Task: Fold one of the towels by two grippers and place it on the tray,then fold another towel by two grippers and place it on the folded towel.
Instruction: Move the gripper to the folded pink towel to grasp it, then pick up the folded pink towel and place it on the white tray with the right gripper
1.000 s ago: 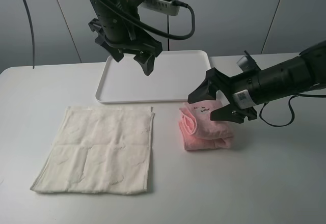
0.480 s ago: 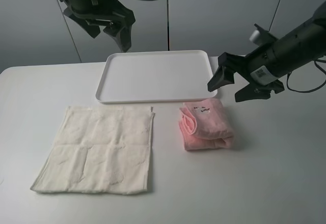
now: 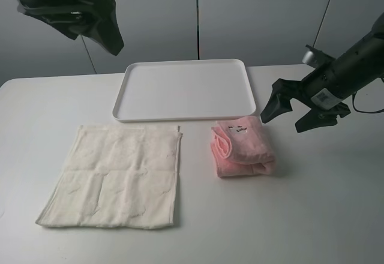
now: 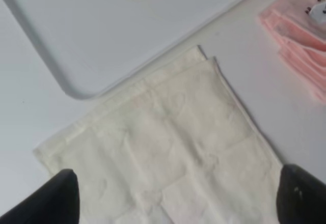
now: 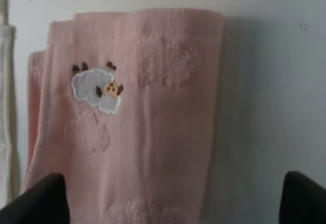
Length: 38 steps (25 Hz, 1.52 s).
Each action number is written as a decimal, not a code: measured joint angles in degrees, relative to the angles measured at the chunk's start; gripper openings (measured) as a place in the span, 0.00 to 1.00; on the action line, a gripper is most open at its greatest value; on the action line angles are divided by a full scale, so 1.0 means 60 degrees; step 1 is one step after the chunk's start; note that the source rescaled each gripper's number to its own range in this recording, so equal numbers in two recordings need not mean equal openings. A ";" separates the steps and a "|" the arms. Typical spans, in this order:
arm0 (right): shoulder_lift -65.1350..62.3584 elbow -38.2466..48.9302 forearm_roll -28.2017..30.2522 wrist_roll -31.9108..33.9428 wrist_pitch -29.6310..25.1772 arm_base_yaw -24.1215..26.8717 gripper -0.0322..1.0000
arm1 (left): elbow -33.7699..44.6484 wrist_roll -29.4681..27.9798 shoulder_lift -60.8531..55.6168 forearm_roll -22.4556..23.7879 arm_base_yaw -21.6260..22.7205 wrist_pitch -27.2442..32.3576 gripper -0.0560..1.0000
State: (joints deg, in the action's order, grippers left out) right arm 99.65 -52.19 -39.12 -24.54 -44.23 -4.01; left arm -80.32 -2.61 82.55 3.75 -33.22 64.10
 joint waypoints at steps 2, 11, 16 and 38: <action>0.0101 -0.0022 -0.0108 -0.0059 0.0073 0.0000 0.90 | 0.0525 -0.0130 -0.0629 0.0000 0.0000 -0.0106 0.99; 0.1586 -0.0232 -0.0361 -0.0266 0.0360 -0.0573 0.90 | 0.1917 -0.0576 -0.1415 0.0736 0.0015 -0.0329 0.99; 0.1882 -0.0334 -0.0662 -0.0294 0.0561 -0.0651 0.87 | 0.2226 -0.0764 -0.1258 0.0940 0.0601 -0.0404 0.99; 0.2469 -0.0337 -0.1820 -0.1857 0.0752 -0.0986 0.17 | 0.2226 0.0745 -0.1166 -0.0334 0.2466 -0.0651 0.99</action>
State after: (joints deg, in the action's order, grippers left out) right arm 114.46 -54.22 -50.04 -35.68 -39.72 -9.93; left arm -66.97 1.86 75.55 1.74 -18.42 60.20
